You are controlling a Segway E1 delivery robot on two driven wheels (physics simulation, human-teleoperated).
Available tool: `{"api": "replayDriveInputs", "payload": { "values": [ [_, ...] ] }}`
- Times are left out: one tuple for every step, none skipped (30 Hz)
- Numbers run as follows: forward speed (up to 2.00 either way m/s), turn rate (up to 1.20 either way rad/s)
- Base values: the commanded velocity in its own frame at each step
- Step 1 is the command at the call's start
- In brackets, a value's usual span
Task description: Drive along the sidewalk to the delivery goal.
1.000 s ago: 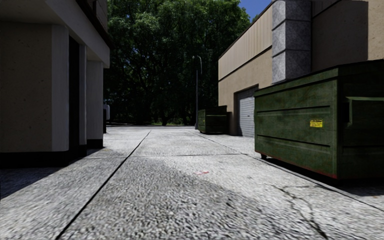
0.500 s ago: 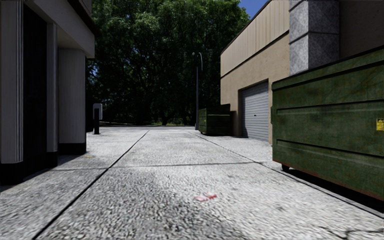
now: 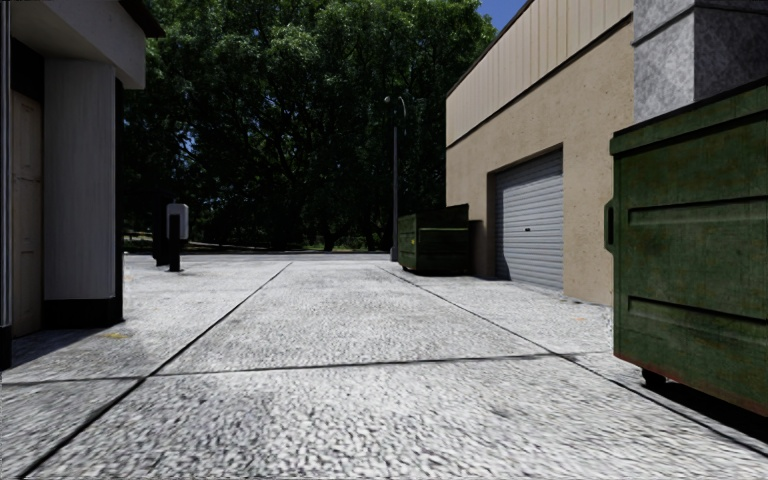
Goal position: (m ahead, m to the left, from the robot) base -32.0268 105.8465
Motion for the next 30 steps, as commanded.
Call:
{"api": "replayDriveInputs", "payload": {
  "values": [
    [1.9, 0.0],
    [1.9, 0.0],
    [1.9, 0.0],
    [1.9, 0.0],
    [1.9, 0.0],
    [1.92, 0.0],
    [1.93, 0.0],
    [1.93, 0.0],
    [1.94, 0.0],
    [1.94, 0.0],
    [1.94, 0.0],
    [1.94, 0.0],
    [1.94, 0.0],
    [1.94, 0.0],
    [1.94, 0.0],
    [1.94, 0.0],
    [1.94, 0.21],
    [1.94, 0.36],
    [1.94, 0.54],
    [1.94, 0.54],
    [1.94, 0.6],
    [1.94, 0.61],
    [1.94, 0.65],
    [1.94, 0.65],
    [1.94, 0.67],
    [1.94, 0.67],
    [1.94, 0.67],
    [1.94, 0.67],
    [1.94, 0.67],
    [1.94, 0.67]
  ]
}}
